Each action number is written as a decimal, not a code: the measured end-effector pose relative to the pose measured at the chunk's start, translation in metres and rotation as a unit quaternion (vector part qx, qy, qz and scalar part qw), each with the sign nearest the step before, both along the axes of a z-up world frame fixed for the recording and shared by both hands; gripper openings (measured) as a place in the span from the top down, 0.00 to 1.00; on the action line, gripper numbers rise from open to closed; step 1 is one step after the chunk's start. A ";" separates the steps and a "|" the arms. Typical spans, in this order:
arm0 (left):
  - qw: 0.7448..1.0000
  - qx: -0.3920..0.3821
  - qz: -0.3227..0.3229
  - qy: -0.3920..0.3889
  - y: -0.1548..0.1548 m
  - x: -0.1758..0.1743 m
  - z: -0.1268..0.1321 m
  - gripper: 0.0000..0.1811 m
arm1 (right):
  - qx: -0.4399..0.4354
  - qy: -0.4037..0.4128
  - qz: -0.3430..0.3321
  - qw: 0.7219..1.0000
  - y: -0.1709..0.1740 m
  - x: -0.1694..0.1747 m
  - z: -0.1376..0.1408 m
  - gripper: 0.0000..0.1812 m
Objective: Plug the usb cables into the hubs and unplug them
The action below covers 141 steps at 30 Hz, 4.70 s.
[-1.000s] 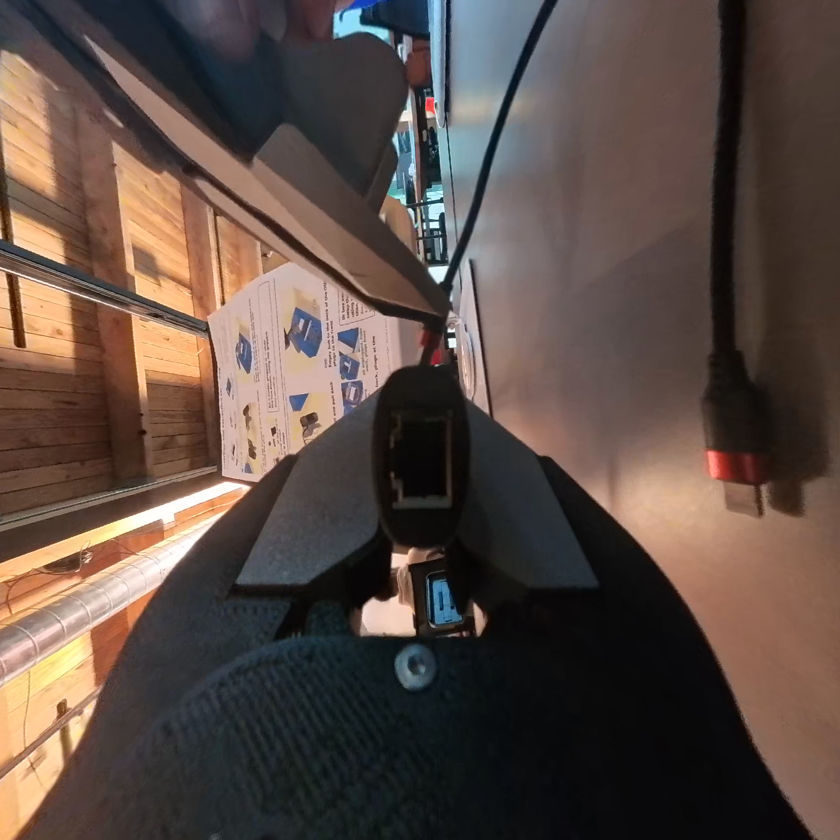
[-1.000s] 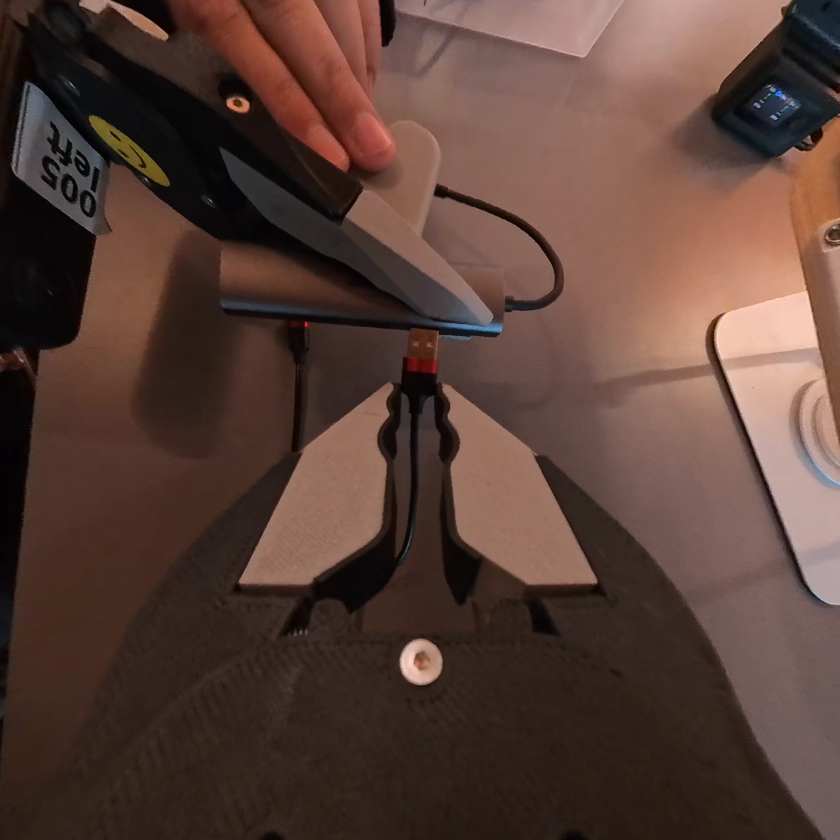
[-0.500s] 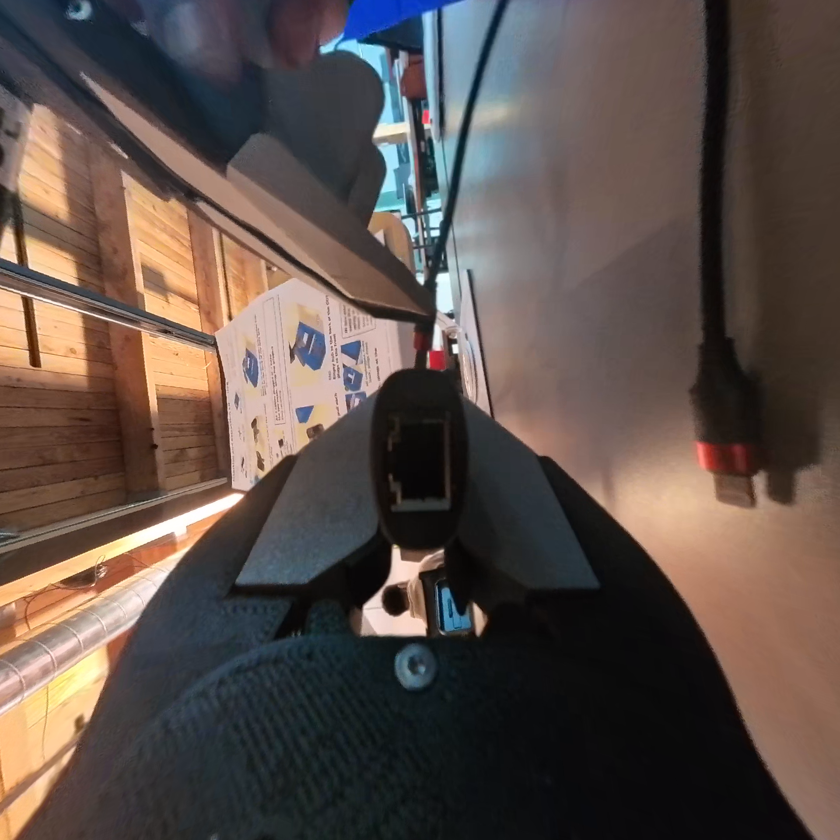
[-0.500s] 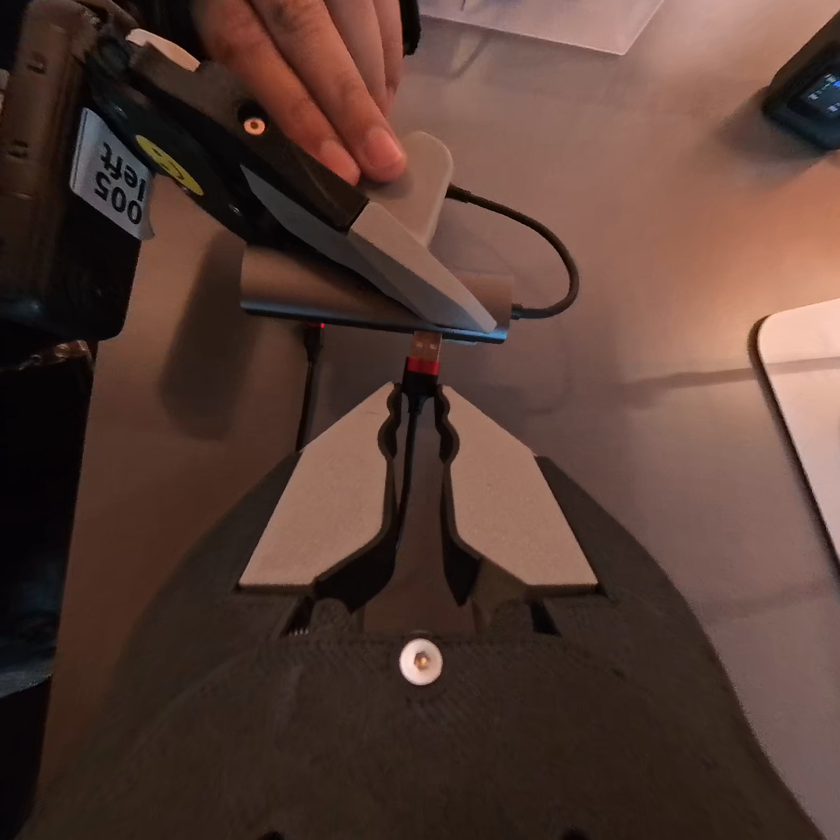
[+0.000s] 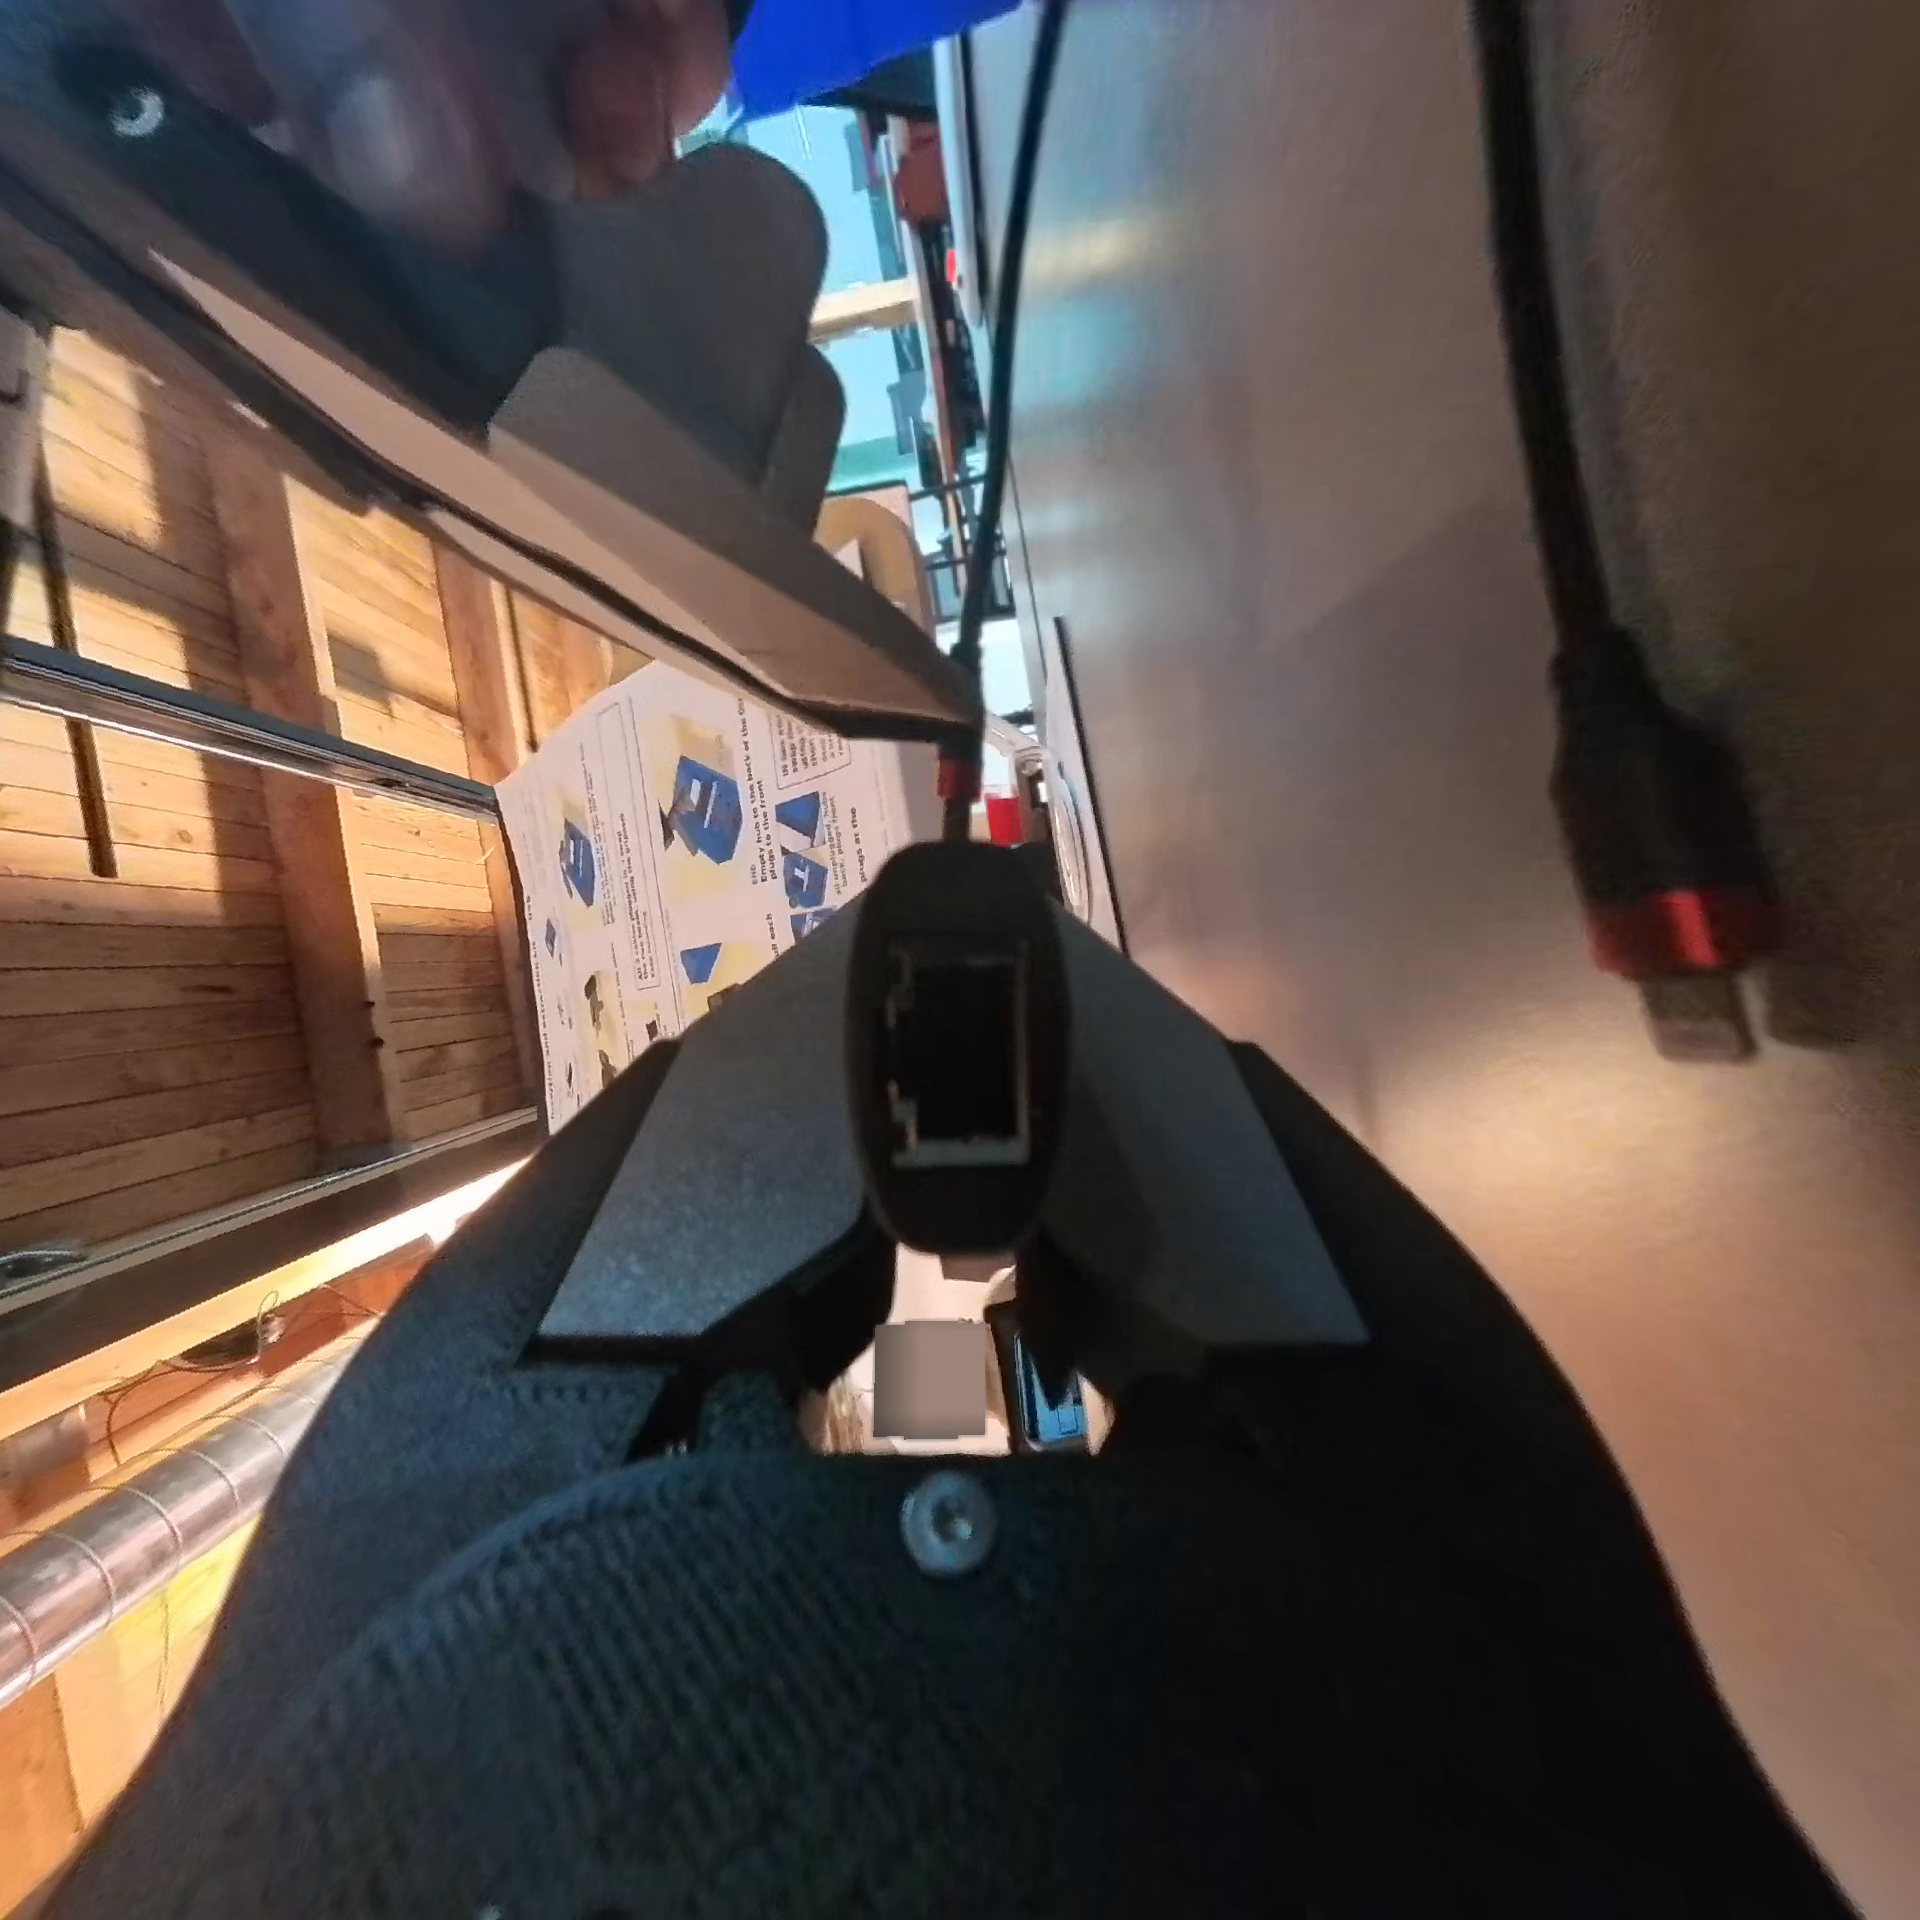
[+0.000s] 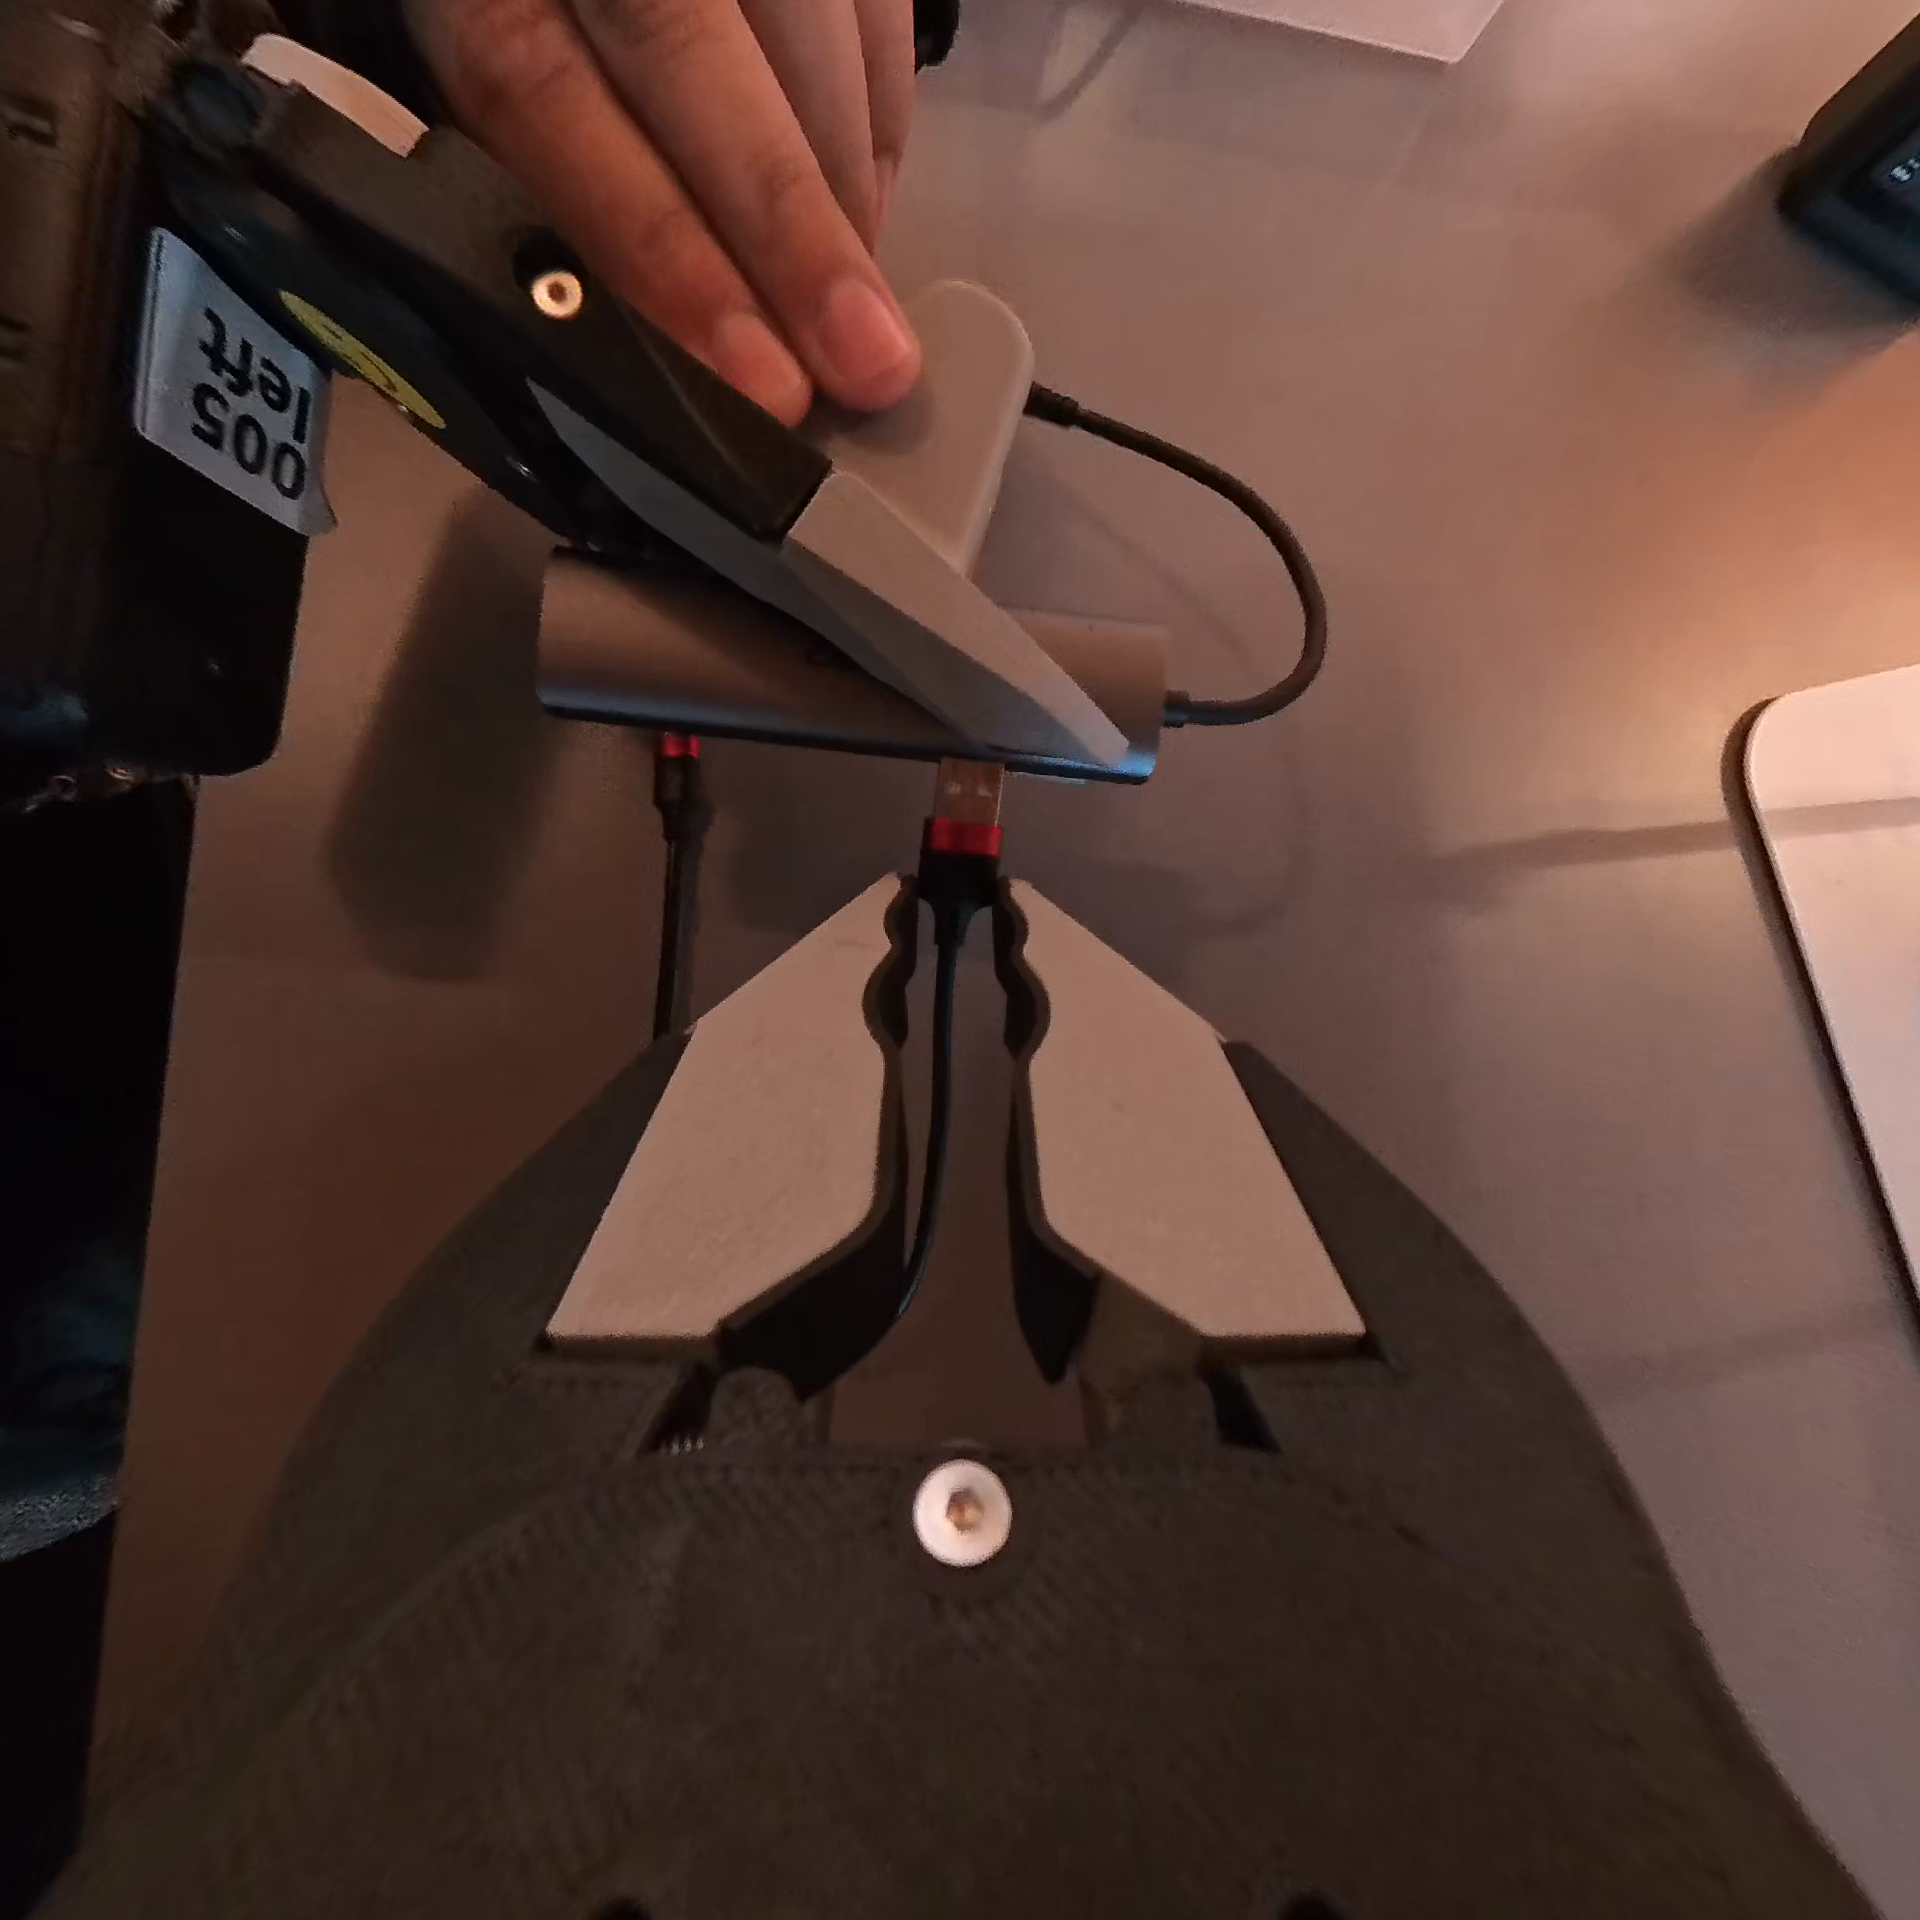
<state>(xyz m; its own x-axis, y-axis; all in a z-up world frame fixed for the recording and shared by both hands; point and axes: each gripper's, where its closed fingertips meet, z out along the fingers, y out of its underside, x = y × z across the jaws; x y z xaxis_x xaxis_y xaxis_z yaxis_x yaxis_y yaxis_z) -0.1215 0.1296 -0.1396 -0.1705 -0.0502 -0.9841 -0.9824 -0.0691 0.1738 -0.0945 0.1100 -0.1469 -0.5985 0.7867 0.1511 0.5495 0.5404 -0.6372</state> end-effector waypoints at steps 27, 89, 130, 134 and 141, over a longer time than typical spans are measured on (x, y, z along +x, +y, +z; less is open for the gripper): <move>1.000 -0.006 0.011 0.012 0.001 -0.003 -0.004 0.92 | 0.018 0.003 -0.004 1.000 0.002 -0.003 -0.005 0.94; 0.994 -0.043 0.000 -0.102 -0.001 -0.012 -0.008 0.91 | -0.092 0.004 -0.043 0.995 0.005 -0.009 -0.012 0.93; 0.951 -0.042 -0.050 -0.303 -0.012 -0.016 0.025 0.91 | -0.327 0.085 0.103 0.936 -0.005 0.017 0.052 0.94; 0.952 -0.054 -0.044 -0.297 -0.011 -0.017 0.018 0.91 | -0.230 0.088 0.018 0.969 0.017 -0.002 0.027 0.94; 0.979 -0.065 -0.013 -0.192 -0.005 -0.014 -0.003 0.91 | 0.024 0.170 -0.137 0.976 0.076 -0.026 0.017 0.94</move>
<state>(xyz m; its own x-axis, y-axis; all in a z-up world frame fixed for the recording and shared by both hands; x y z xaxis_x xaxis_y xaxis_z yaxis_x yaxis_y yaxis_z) -0.1353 0.1244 -0.1428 0.2076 -0.1806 -0.9614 -0.9782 -0.0453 -0.2028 -0.1209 0.1863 -0.1296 -0.2748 0.8974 0.3452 0.4391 0.4366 -0.7852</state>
